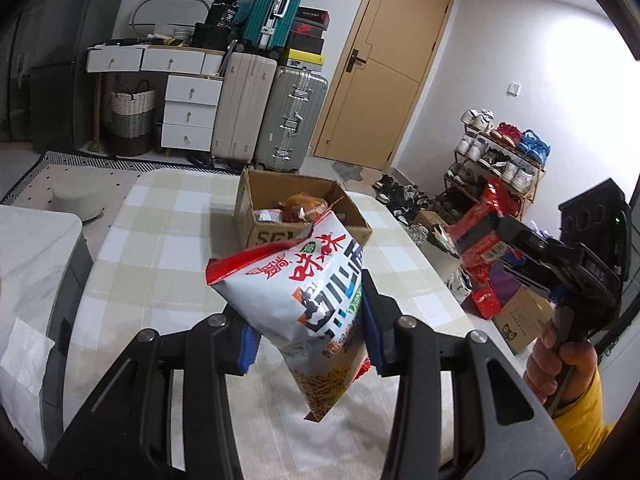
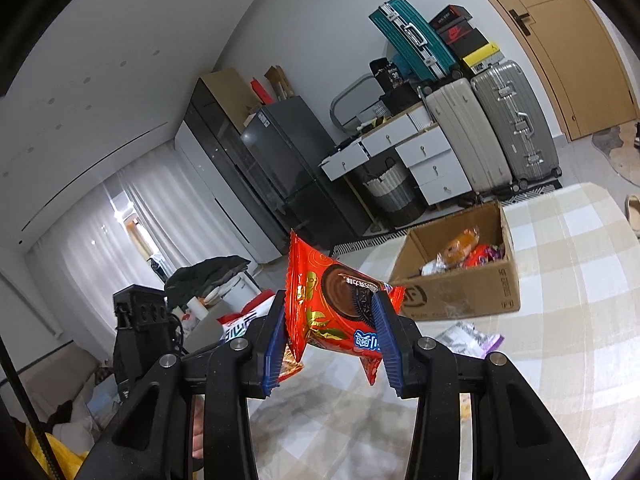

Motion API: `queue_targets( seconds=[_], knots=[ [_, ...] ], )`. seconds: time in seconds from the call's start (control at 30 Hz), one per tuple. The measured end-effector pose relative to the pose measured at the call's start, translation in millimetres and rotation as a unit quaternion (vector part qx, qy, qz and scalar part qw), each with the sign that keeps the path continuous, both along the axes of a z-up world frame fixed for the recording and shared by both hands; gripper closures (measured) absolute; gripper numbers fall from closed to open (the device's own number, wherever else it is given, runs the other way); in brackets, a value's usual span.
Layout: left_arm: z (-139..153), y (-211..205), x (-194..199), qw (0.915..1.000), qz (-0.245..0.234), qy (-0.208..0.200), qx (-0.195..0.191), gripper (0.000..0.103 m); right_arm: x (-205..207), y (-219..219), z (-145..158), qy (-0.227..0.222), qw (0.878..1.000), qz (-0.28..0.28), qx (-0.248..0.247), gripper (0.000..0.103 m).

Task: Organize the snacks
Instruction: 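Carry the white bag and red Oreo pack over the box with both tools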

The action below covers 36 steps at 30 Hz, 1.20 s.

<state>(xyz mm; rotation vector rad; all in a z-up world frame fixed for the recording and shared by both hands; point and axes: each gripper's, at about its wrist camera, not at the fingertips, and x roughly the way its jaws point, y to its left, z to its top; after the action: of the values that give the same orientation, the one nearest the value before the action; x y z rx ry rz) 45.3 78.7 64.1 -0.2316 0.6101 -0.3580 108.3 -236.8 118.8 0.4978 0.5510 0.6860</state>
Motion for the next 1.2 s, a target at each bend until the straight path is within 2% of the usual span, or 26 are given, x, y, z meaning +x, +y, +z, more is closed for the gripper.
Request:
queue_targets(
  seconds=[0.23,0.53,0.67,0.87,1.2],
  knots=[
    [17.7,-6.8,32.4,0.9996,-0.004,-0.016,0.023,0.064,26.7,-2.3,19.6,-0.013,1.0,0.002,-0.003,0.061],
    [49.5,-5.1,102.4,0.9996,0.005,-0.016,0.023,0.064,79.8,-0.1,35.5,-0.017,1.0,0.009,-0.018,0.061],
    [55.7,-15.9,140.3,0.9992,0.003,-0.01,0.038,0.064,104.2,-3.0,36.7,-0.015,1.0,0.008,-0.016,0.061],
    [52.4,-36.7,201.8,0.998,0.005,0.004,0.063,0.064,146.3,0.9,32.1,-0.004,1.0,0.008,-0.028,0.061],
    [28.7,-68.4,312.0,0.9964,0.0,0.039,0.076,0.064,211.4,-2.4,3.2,0.038,0.999,0.0,-0.036,0.061]
  ],
)
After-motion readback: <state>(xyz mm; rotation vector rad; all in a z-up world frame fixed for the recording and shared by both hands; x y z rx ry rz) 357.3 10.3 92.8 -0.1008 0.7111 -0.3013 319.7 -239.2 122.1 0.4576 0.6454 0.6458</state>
